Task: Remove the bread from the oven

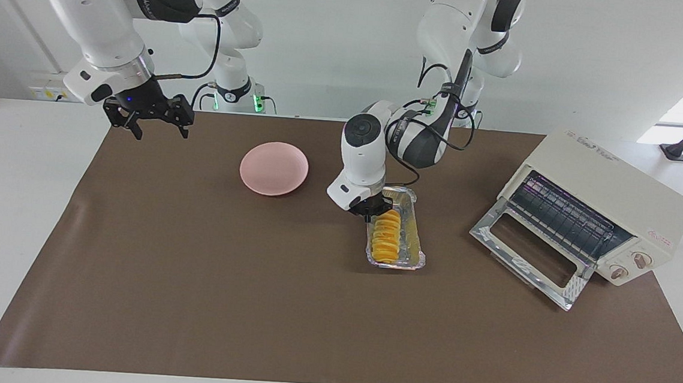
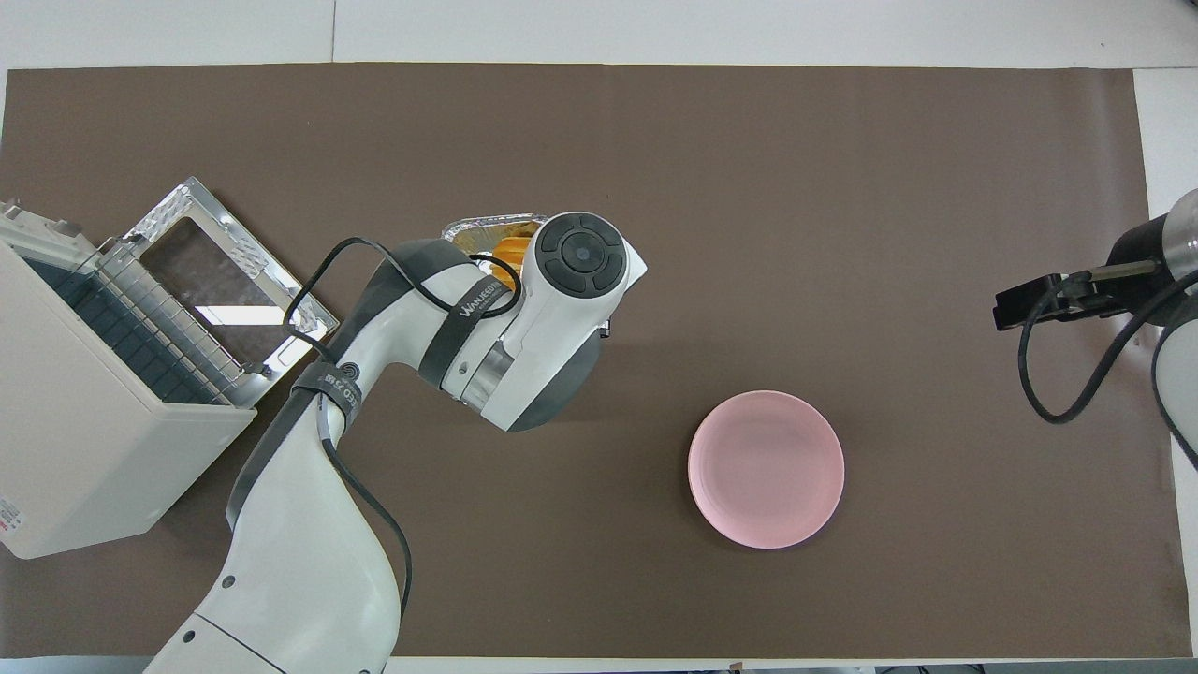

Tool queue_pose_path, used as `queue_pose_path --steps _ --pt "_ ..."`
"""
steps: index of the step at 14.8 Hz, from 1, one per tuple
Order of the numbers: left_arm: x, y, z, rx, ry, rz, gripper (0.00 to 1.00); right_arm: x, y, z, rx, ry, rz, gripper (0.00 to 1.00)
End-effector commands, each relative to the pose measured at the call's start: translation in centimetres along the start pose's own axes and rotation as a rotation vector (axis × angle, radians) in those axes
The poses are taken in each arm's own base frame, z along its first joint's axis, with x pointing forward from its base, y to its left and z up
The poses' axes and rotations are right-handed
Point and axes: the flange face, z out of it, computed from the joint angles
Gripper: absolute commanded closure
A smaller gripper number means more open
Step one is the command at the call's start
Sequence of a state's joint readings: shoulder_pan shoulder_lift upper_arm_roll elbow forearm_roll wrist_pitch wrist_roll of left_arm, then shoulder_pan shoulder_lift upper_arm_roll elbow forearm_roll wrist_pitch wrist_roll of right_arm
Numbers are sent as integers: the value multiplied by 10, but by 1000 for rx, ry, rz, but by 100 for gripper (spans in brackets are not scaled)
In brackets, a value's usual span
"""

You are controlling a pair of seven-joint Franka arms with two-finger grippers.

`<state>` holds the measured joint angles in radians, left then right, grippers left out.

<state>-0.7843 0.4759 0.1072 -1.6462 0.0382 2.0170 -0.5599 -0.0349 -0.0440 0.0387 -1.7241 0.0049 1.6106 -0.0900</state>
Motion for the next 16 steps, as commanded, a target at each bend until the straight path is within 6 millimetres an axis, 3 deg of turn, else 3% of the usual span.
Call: queue_pose_path --steps 1,2,4,5,6,8,9,11,13,15,16 --pt "-4 -1 -6 -26 11 -7 51 -7 5 -3 -11 -5 -5 0" --pt "-1 -1 -10 -32 21 -28 5 -7 5 -3 -11 -7 -5 0" --pt "11 -4 -35 -52 56 -41 0 -8 5 -2 -11 -8 -5 0" --pt "18 -15 -51 -68 79 -56 0 -8 5 -2 -11 -7 -5 0" --pt "25 -40 -75 -88 103 -89 0 -7 1 -2 -12 -5 -5 0" --pt "32 -99 -114 -100 100 -169 0 -5 -13 0 -6 -5 71 0" --pt "35 -138 -129 -97 85 -219 0 -3 -37 2 2 0 97 0" --pt "30 -197 -156 -94 55 -270 0 2 -86 11 1 11 123 0" --pt "20 -290 -183 -97 29 -239 0 10 -136 24 8 33 144 0" --pt "-6 -376 -205 -112 -17 -221 0 17 -186 47 9 33 218 0" --pt "-19 -407 -209 -121 -49 -229 0 20 -213 60 12 39 210 0"
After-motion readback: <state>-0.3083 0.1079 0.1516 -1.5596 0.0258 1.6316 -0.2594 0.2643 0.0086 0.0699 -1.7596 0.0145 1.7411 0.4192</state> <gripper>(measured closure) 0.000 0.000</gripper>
